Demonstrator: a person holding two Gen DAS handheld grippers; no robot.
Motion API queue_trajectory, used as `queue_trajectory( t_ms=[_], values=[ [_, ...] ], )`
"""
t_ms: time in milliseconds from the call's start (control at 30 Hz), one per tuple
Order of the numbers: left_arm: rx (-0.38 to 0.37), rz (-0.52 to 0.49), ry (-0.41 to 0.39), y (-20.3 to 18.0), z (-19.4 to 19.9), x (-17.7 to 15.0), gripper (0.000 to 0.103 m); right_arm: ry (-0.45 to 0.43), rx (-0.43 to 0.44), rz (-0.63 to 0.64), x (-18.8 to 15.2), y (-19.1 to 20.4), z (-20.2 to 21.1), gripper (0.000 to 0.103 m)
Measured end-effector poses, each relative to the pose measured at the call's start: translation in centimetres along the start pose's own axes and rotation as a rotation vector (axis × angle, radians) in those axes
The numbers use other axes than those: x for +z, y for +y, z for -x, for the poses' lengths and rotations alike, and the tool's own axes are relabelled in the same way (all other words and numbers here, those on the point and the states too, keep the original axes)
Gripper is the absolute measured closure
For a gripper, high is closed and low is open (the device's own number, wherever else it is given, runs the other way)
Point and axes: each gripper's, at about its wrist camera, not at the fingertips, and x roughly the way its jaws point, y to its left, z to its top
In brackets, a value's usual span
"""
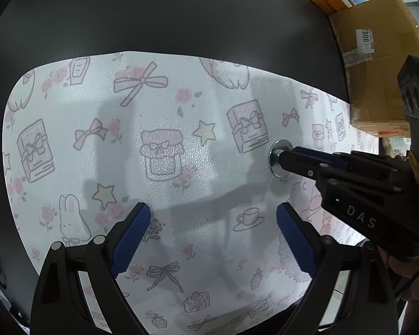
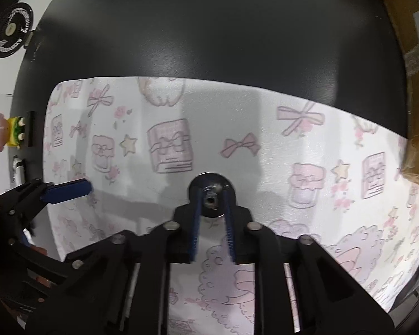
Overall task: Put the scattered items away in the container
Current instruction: 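Grasp the metal cap with the right tool, then carry the metal cap with the right tool over the box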
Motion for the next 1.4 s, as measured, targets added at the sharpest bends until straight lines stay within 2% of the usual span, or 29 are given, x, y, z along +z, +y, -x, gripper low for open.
queue_trajectory(
  t_ms=[300,567,667,767,900,1000,1100,1267,1400],
  values=[
    [-0.015,-0.022,-0.011,-0.8,0.7,0.2,0.012,-0.006,0.049,-0.028,0.1,0.3,0.2,0.093],
    [-0.006,-0.069,-0.065,-3.3,3.5,0.3,0.014,-0.063,0.104,-0.070,-0.7,-0.1,3.1,0.093],
    [0.001,-0.098,-0.082,-4.8,4.5,0.4,0.040,-0.096,0.125,-0.093,-1.0,-0.8,5.1,0.093],
    [-0.002,-0.128,-0.091,-6.5,5.3,0.4,0.045,-0.132,0.144,-0.116,-1.7,-1.2,7.3,0.093],
    [-0.001,-0.180,-0.125,-9.1,6.6,0.1,0.067,-0.175,0.175,-0.146,-2.8,-2.4,9.8,0.093],
    [-0.014,-0.214,-0.143,-11.1,7.3,-0.3,0.069,-0.204,0.191,-0.164,-3.9,-3.2,11.8,0.093],
    [-0.033,-0.243,-0.159,-12.9,8.0,-0.8,0.082,-0.233,0.202,-0.177,-5.1,-3.9,13.6,0.093],
    [-0.054,-0.290,-0.185,-16.3,9.1,-1.7,0.088,-0.268,0.236,-0.194,-7.1,-5.8,16.5,0.093],
    [-0.062,-0.308,-0.201,-18.8,9.9,-2.1,0.098,-0.301,0.246,-0.195,-8.4,-7.2,18.6,0.093]
  ],
)
